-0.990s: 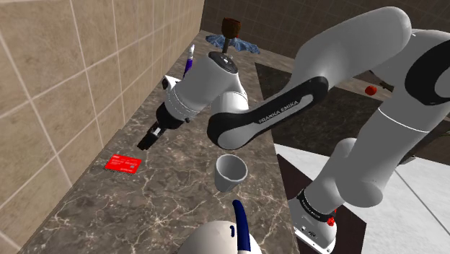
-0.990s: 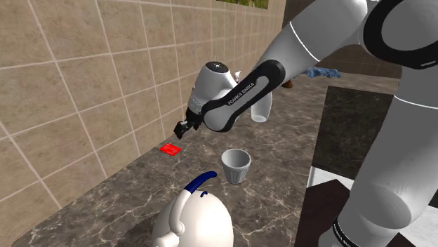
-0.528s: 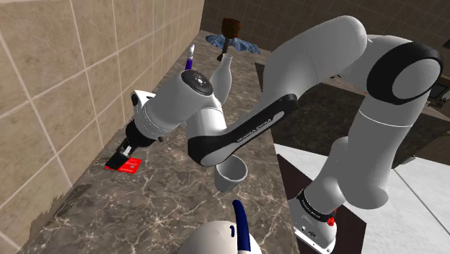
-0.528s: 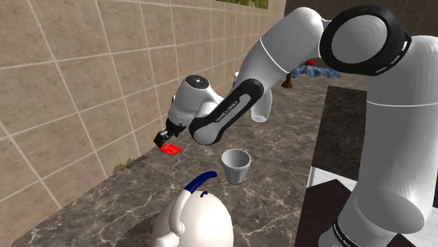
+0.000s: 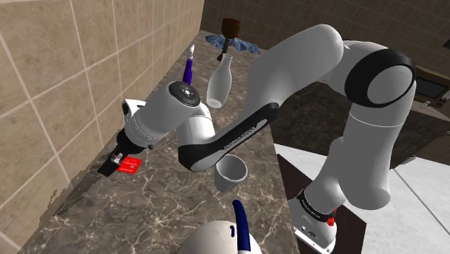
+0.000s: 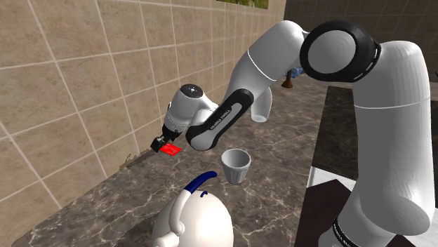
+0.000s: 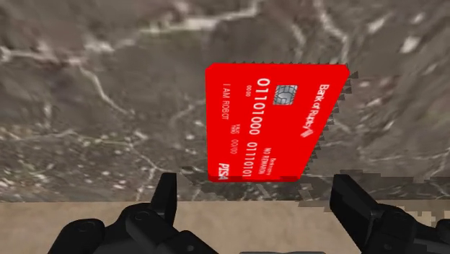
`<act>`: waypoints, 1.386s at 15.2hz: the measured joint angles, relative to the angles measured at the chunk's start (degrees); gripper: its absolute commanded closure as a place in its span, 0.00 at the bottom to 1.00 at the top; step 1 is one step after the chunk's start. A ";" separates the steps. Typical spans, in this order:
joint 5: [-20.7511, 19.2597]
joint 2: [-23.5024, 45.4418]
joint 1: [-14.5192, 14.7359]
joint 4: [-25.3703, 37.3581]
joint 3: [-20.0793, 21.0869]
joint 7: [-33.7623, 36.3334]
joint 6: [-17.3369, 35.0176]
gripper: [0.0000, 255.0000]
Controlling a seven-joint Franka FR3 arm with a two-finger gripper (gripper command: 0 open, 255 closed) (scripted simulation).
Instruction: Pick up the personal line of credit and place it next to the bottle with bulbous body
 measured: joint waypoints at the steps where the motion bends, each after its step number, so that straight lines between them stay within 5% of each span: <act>1: -0.08 0.14 0.08 0.09 -0.09 0.06 0.06 0.00; 5: -0.15 0.26 0.17 0.19 -0.18 0.13 0.10 0.00; 6: -0.15 0.26 0.17 0.19 -0.18 0.13 0.10 1.00; 15: -0.41 -0.25 0.73 0.23 -0.61 0.85 0.09 1.00; 21: 2.10 -1.82 -1.74 0.17 2.32 -2.02 -2.13 1.00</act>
